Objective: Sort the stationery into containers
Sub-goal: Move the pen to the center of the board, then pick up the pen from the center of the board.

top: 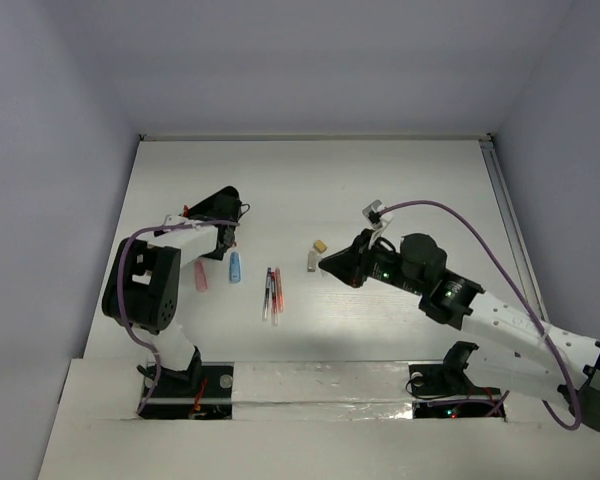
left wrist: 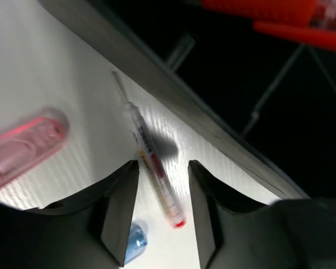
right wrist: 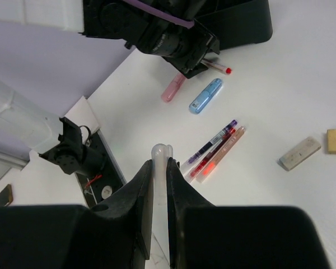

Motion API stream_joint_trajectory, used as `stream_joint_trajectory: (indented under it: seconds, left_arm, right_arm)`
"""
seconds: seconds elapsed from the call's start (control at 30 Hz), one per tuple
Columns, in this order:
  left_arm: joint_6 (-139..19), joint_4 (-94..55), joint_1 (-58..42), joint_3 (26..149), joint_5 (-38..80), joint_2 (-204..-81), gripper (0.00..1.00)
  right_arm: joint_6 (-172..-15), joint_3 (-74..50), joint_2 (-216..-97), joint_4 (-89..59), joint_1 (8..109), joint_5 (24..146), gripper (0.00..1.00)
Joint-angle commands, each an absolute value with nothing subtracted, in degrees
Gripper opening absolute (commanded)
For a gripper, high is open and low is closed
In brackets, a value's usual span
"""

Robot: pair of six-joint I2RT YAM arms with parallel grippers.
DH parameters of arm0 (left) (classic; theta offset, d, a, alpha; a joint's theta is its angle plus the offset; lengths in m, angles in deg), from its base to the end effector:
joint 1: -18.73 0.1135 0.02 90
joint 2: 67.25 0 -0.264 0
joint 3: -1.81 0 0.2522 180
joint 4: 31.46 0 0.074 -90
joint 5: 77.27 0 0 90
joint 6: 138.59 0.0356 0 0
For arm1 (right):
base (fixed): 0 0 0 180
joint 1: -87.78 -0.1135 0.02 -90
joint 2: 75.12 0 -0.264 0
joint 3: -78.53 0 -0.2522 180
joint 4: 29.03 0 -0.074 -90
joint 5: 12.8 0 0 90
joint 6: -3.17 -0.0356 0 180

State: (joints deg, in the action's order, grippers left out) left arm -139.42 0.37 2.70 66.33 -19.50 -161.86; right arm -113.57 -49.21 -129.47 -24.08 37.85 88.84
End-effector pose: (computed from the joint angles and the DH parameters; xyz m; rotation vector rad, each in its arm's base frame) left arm 0.3017 -0.0669 0.1583 -1.6009 1.8075 -0.0691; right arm 0.1401 0.1777 0.3055 -0.5284 1.7563 1.1477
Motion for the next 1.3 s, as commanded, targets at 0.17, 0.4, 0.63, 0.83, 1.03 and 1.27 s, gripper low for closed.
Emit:
stream_joint_trajectory:
  seconds: [0.17, 0.4, 0.63, 0.83, 1.03, 1.27]
  left_arm:
    - [-143.7, 13.5, 2.8, 68.7, -21.2, -166.8, 0.34]
    - [-139.6, 13.7, 2.8, 69.4, -22.1, -167.9, 0.13]
    - [-134.7, 11.5, 2.3, 70.2, -19.4, -168.1, 0.0]
    - [-133.5, 8.3, -0.4, 64.9, -17.4, -163.2, 0.0]
    - [-133.8, 5.3, -1.7, 57.5, -15.5, -156.4, 0.0]
    - [-133.7, 3.0, -6.7, 55.6, -19.7, -148.3, 0.0]
  right_arm:
    - [-111.5, -48.4, -123.7, -21.9, 37.5, 85.6, 0.0]
    - [-111.2, -48.3, -119.3, -20.3, 37.5, 85.5, 0.0]
    - [-111.1, -48.3, -118.3, -19.9, 37.5, 86.4, 0.0]
    - [-111.4, -48.1, -119.9, -20.4, 37.5, 87.0, 0.0]
    - [-111.6, -48.0, -121.4, -21.0, 37.5, 86.6, 0.0]
    - [-111.4, -48.3, -123.2, -21.9, 37.5, 85.8, 0.0]
